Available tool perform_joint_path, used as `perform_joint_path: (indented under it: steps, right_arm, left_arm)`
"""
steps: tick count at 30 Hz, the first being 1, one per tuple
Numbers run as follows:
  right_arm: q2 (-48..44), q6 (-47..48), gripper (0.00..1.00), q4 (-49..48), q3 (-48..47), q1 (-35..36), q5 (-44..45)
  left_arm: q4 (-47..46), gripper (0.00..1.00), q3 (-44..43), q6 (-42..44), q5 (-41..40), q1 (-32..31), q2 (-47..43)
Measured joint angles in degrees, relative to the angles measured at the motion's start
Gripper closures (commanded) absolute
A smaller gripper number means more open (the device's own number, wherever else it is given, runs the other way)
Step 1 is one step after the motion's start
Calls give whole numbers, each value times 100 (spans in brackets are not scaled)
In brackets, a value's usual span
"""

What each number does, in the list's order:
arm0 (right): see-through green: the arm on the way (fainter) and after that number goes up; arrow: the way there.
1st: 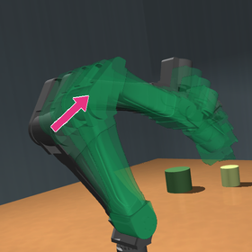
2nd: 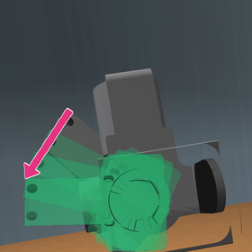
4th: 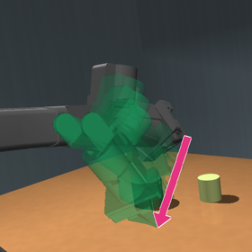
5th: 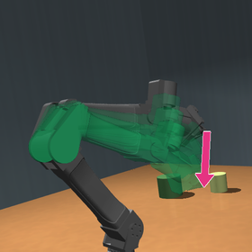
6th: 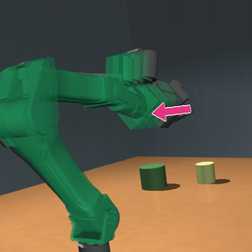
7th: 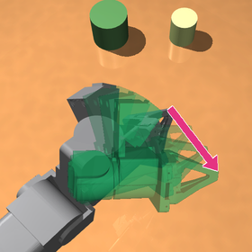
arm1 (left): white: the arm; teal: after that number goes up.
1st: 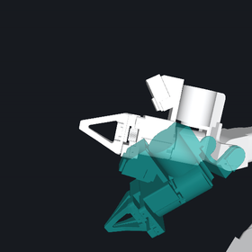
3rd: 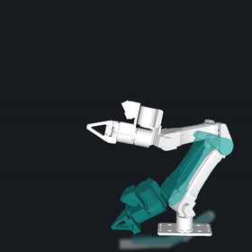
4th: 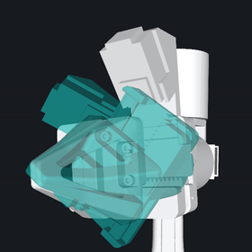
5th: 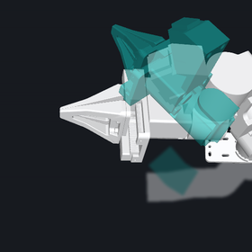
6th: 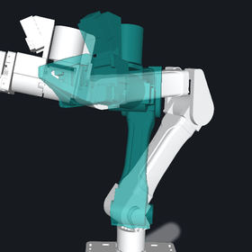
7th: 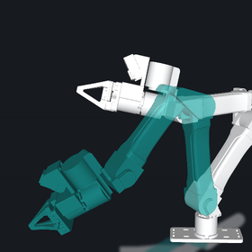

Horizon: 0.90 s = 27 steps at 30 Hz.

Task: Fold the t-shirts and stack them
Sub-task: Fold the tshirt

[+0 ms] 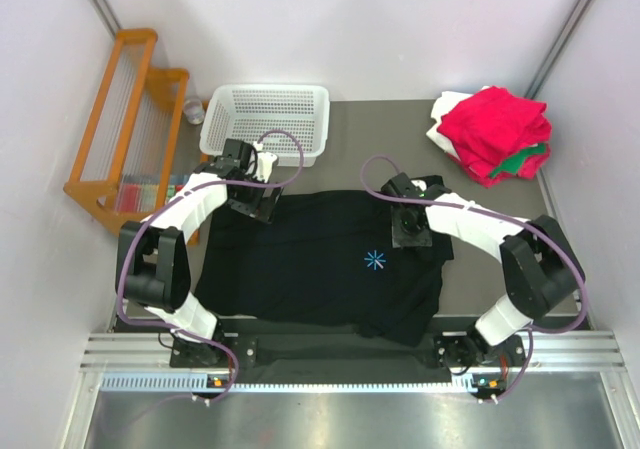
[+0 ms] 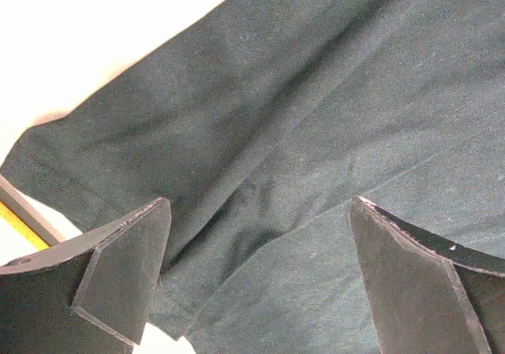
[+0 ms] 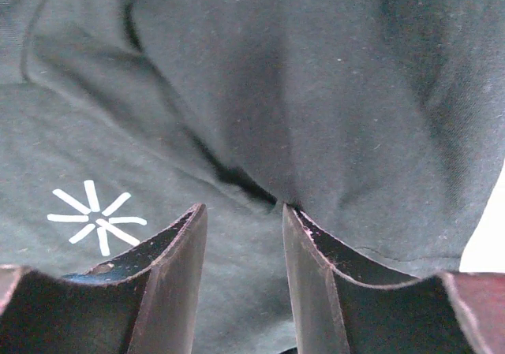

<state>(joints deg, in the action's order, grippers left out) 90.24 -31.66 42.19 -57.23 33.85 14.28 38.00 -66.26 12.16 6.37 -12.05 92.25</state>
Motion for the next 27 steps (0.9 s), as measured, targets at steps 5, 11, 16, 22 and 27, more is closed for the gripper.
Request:
perform_joint_path:
  steps: [5, 11, 16, 22, 27]
  right_arm:
    - [37, 46, 57, -81, 63, -90, -15]
    - [166, 66, 60, -260, 210, -166, -116]
    - [157, 61, 60, -254, 219, -164, -184]
    - [-98, 59, 58, -157, 181, -103, -201]
    - [-291, 44, 57, -63, -7, 13, -212]
  left_arm:
    - [0, 1, 0, 0, 0, 0, 0]
    - [4, 1, 0, 0, 0, 0, 0]
    - [17, 1, -2, 0, 0, 0, 0]
    - [22, 1, -9, -2, 2, 0, 0]
    - [22, 1, -9, -2, 2, 0, 0]
